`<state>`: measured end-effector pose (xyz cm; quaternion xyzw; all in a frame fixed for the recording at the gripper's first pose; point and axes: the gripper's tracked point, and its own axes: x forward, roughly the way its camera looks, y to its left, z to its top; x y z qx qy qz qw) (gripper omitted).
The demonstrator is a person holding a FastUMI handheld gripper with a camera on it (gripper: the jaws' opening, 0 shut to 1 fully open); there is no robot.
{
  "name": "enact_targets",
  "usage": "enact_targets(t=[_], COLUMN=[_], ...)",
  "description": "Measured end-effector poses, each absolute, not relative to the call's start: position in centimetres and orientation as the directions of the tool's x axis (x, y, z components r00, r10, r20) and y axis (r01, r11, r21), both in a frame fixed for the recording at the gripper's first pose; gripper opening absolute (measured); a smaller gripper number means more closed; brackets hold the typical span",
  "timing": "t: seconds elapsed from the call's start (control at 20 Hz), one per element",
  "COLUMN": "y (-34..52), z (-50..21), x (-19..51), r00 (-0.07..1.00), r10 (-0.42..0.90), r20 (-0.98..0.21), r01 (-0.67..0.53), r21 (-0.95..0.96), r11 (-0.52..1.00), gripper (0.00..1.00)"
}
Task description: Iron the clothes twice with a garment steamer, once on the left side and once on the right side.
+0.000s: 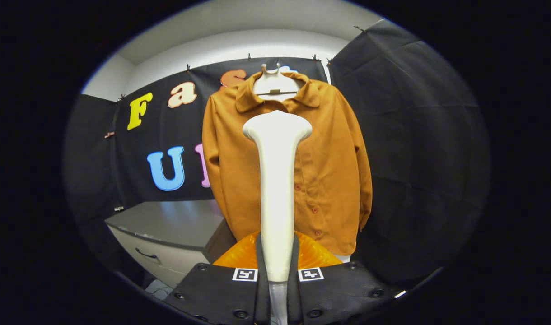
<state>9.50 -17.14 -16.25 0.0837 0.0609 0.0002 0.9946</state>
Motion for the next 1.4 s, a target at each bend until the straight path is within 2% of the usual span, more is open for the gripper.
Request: enact_targets(t=[0.25,0.7,1.15,1.4], y=[-19.3,-22.2,-26.6,-27.7], z=[-10.6,-8.6,-16.8,-21.2], x=[11.4,16.8,22.7,22.1], r00=[1.0,0.999,0.997,0.992], r10=[-0.003,0.01,-0.017,-0.001], r20=[-0.015,0.035,-0.069,-0.13], r01=[0.005,-0.015,0.029,0.023], r21=[0.146,0.145,0.177,0.166], r11=[0.989,0.989,0.984,0.986], gripper=[0.18,0.18,0.18,0.18])
